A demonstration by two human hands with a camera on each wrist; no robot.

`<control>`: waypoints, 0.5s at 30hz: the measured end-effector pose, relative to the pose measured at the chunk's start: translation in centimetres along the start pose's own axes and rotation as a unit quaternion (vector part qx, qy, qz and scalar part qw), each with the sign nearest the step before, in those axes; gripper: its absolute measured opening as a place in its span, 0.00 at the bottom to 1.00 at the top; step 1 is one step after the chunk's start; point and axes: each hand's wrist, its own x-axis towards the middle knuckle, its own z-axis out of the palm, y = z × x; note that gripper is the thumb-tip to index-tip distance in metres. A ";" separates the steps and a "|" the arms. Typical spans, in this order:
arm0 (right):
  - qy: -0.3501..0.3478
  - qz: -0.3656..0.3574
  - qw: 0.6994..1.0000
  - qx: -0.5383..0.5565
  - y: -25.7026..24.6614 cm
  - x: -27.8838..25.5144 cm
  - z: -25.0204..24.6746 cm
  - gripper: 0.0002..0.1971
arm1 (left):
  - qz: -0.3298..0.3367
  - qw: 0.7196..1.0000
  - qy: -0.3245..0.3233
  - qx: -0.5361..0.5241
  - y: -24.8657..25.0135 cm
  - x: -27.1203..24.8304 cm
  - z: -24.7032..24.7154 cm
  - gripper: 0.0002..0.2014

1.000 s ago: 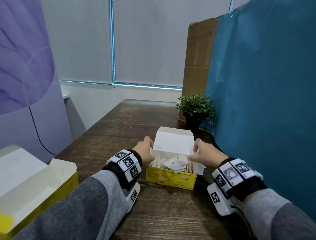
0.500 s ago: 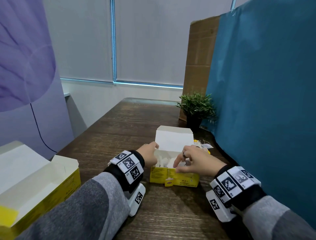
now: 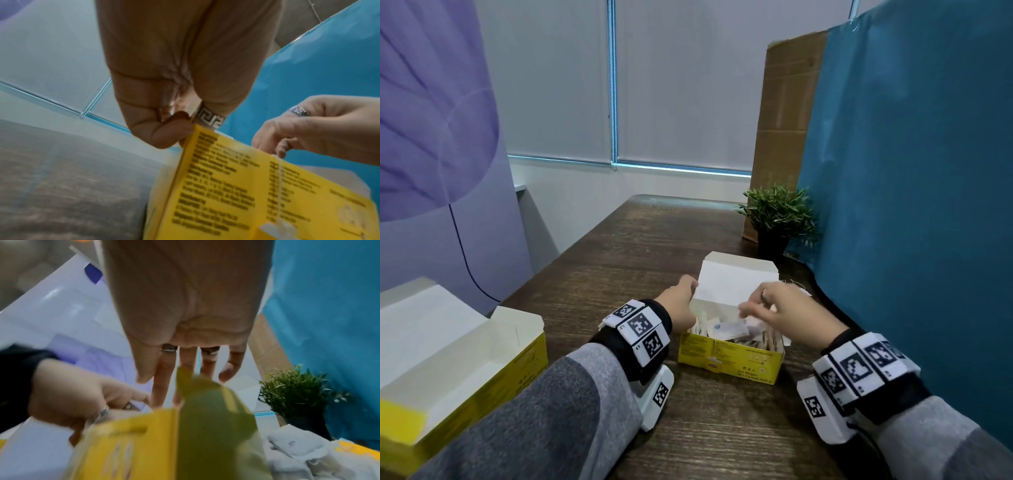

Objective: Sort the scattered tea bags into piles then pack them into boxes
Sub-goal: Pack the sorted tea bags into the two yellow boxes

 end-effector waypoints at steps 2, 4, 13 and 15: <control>0.050 0.039 0.998 0.014 1.0 -0.3 -1.4 0.09 | -0.008 1.000 0.018 -0.023 -0.3 -0.1 -0.1 0.19; 0.002 0.097 0.995 0.005 2.2 -0.6 -2.2 0.08 | -0.017 0.999 0.026 -0.039 -0.4 -0.1 -0.1 0.13; -0.126 0.191 0.931 0.285 4.0 -0.6 -0.1 0.13 | 0.012 0.995 -0.012 -0.100 -0.4 -1.0 -0.4 0.04; -0.132 0.183 0.931 0.285 3.9 -0.3 0.2 0.20 | 0.000 0.995 -0.014 -0.095 -0.6 -0.9 -0.5 0.14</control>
